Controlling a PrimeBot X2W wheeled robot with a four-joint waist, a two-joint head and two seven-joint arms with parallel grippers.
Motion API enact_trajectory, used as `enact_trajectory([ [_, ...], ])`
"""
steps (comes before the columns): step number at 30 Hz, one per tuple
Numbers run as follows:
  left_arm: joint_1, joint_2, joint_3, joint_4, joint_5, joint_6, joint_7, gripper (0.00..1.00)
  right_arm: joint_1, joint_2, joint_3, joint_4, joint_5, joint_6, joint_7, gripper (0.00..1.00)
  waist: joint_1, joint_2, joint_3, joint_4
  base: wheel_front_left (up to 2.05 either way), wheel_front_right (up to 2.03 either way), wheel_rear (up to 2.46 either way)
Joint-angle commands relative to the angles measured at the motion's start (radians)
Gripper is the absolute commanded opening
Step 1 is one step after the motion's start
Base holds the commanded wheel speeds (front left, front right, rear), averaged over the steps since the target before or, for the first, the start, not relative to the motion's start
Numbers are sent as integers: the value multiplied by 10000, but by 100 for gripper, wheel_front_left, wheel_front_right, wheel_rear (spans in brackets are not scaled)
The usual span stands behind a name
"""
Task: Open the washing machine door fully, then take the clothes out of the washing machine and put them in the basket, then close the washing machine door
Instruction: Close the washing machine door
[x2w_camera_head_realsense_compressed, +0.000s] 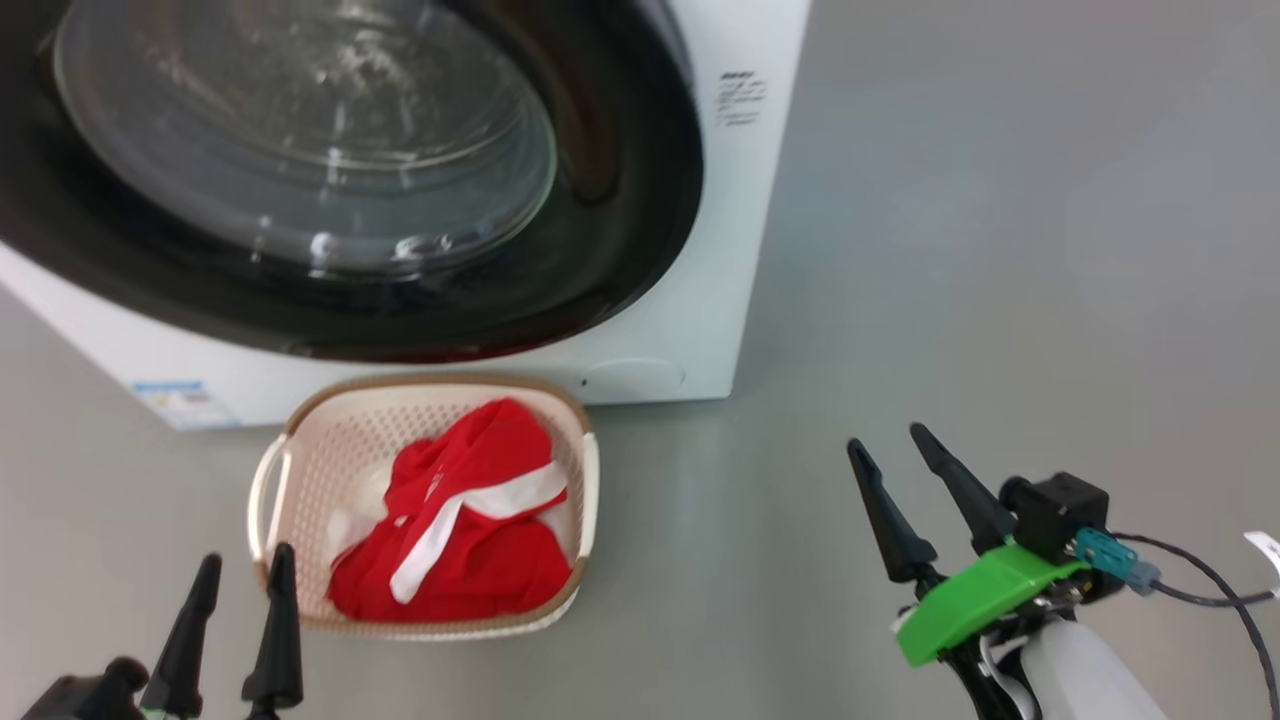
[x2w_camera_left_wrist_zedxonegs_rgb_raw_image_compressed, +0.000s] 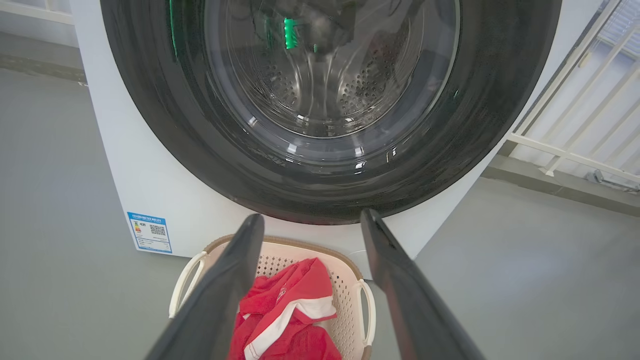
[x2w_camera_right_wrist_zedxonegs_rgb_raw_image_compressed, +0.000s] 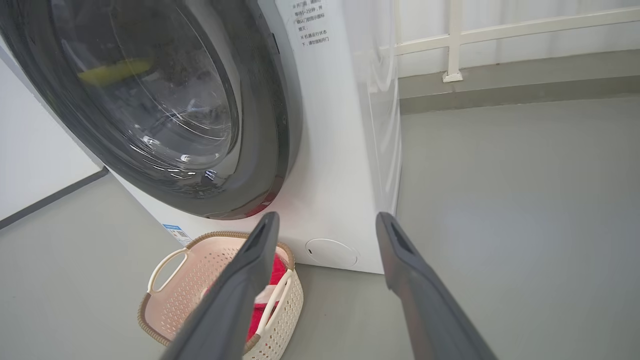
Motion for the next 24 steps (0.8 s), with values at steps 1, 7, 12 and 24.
enact_trajectory([
  [1, 9, 241, 413, -140, 154, -31, -82, 100, 170, -11, 115, -288, 67, -23, -46, 100, 0, 0, -519, -482, 0, 0, 0],
  [7, 352, 152, 535, 0, 262, -31, -82, 100, 647, -235, 15, -408, 142, -23, -46, 100, 0, 0, -1049, -765, 0, 0, 0],
  [12, 633, 77, 664, -3, 373, -31, -82, 100, 1077, -469, -53, -520, 224, -23, -46, 100, 0, 0, -1453, -897, 0, 0, 0],
  [24, 981, -38, 847, -52, 686, -31, -82, 100, 1707, -731, -274, -907, 280, -23, -46, 100, 0, 0, -1814, -1145, 0, 0, 0],
])
